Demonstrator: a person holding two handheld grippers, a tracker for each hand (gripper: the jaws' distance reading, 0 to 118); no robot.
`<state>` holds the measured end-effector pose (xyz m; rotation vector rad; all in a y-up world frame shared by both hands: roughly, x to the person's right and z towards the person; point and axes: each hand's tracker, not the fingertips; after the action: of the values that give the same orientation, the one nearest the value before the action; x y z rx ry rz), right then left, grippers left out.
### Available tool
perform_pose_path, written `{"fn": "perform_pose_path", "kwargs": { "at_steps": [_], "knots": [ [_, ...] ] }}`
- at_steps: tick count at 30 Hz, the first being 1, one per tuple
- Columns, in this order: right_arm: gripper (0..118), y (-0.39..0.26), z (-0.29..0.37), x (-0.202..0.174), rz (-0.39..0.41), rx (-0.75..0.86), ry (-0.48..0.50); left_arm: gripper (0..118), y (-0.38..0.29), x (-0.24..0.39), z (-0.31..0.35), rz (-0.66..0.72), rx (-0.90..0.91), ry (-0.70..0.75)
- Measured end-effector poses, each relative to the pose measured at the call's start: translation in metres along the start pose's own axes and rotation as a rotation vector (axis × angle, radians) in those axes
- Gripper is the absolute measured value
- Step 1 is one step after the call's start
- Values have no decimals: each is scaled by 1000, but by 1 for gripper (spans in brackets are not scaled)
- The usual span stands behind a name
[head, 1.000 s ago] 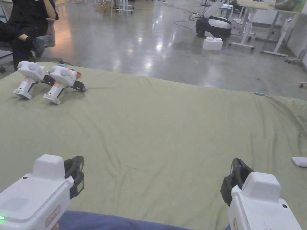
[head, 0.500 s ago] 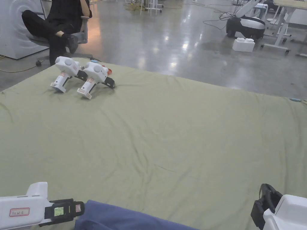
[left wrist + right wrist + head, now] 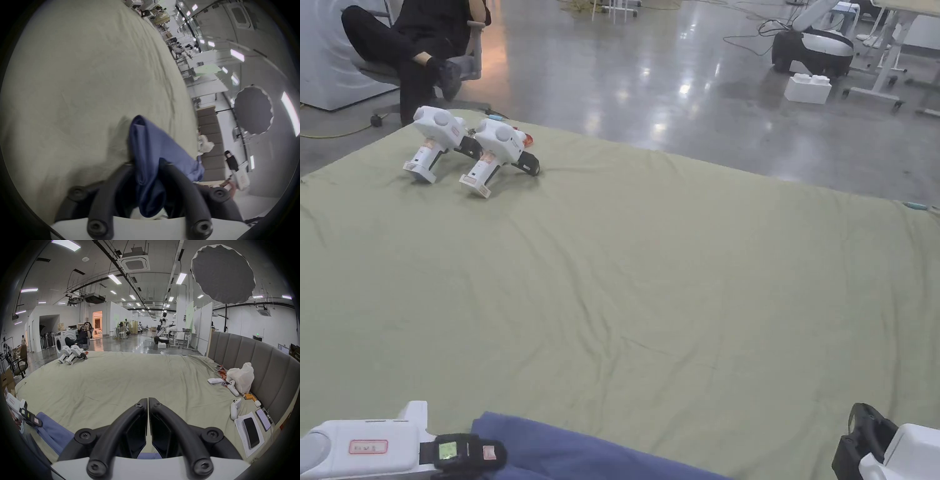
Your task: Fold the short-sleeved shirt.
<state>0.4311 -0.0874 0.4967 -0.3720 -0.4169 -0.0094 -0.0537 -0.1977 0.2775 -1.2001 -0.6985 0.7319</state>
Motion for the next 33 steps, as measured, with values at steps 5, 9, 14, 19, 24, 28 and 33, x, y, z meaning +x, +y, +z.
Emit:
{"fn": "perform_pose_path", "kwargs": {
  "at_steps": [5, 9, 14, 19, 24, 28, 33],
  "knots": [
    [1, -2, -1, -1, -5, -12, 7, 9, 4, -7, 3, -35, 45, 6],
    [1, -3, -3, -1, -1, -18, 13, 8, 6, 0, 16, -108, 109, 23],
    [1, 0, -4, 2, 5, -11, 17, 7, 9, 30, 47, -197, 187, 71],
    [1, 2, -6, 4, 4, -6, 23, 7, 20, 47, 89, -241, 252, 175],
    [1, 1, -9, 5, -5, -5, 35, 7, 19, 64, 117, -290, 293, 339],
    [1, -1, -12, 5, -19, -6, 46, 8, 2, 96, 112, -331, 272, 339],
    [1, -4, -13, 7, -40, -10, 53, 8, -27, 136, 87, -379, 218, 191]
  ]
}}
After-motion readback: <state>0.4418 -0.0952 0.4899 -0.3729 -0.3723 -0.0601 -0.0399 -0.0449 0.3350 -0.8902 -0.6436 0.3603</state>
